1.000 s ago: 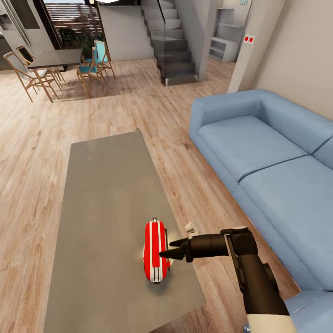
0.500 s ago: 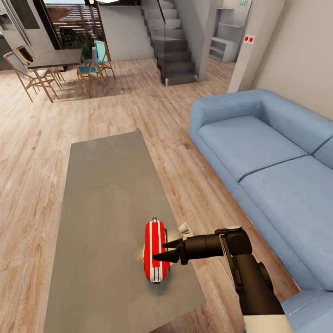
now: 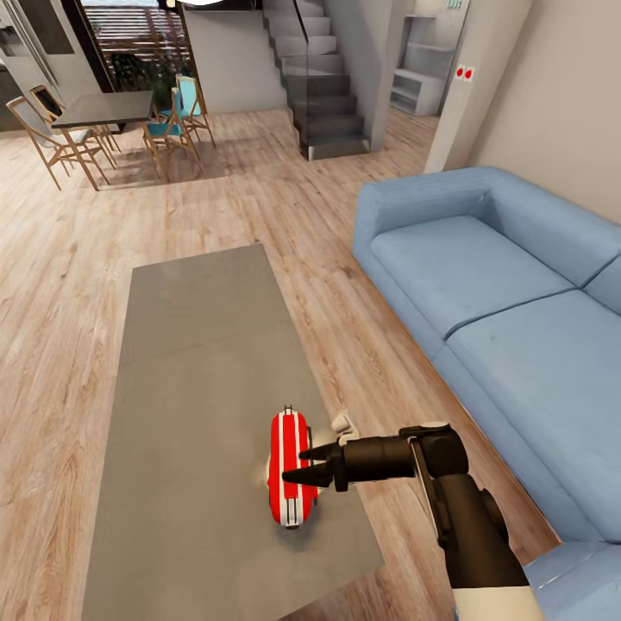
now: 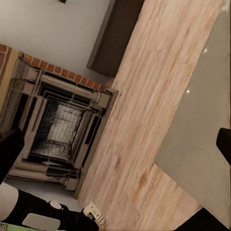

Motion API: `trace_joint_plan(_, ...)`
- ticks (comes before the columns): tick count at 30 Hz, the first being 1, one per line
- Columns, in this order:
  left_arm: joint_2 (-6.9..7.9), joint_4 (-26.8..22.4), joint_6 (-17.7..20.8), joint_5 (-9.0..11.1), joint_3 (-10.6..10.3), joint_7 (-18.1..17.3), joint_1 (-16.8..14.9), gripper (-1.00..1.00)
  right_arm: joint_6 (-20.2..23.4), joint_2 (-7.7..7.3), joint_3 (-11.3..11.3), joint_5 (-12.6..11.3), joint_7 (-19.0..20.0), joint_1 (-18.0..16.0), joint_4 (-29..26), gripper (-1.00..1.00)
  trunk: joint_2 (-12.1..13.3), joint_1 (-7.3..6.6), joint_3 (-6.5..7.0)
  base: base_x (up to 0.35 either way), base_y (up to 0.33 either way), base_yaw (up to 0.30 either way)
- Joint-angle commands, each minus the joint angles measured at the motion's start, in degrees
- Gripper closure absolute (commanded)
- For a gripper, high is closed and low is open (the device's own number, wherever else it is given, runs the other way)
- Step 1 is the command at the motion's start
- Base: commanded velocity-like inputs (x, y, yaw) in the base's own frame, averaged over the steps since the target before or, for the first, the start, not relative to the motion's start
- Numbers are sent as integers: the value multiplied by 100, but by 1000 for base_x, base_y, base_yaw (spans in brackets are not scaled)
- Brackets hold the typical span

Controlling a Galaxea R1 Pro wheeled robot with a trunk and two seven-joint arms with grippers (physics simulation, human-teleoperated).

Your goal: Turn on the radio receiver that's on the table in the living room.

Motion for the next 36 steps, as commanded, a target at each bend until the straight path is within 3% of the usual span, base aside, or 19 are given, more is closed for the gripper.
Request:
trace_joint_plan(1,0,0,0,0,0,2,0,-100,-6,3,2,-121,-187,0,3,-100,0,0,0,0,0,0)
trace_joint_plan(2,0,0,0,0,1,1,0,-100,-8,4,3,-190,-289,0,3,-100,0,0,0,0,0,0)
trace_joint_plan(5,3,0,0,1,4,6,-2,-100,-49,3,7,-785,-940,0,5,-100,0,0,0,0,0,0)
trace_joint_plan(8,6,0,0,1,5,7,-1,-100,-110,3,43,-1226,-1408,2,13,-100,0,0,0,0,0,0)
trace_joint_plan(11,8,0,0,1,5,8,0,-100,-238,1,384,-1649,-2163,6,19,-100,0,0,0,0,0,0)
trace_joint_plan(14,8,0,0,1,4,9,0,-100,-367,-1,772,-1930,-2588,8,21,-100,0,0,0,0,0,0)
trace_joint_plan(26,0,0,0,1,-3,9,0,-100,-423,-1,896,-2042,-3329,9,13,-100,0,0,0,0,0,0)
trace_joint_plan(36,0,2,0,1,-3,9,-1,-100,-424,-4,905,-2042,-4442,9,-19,-100,0,0,0,0,0,0)
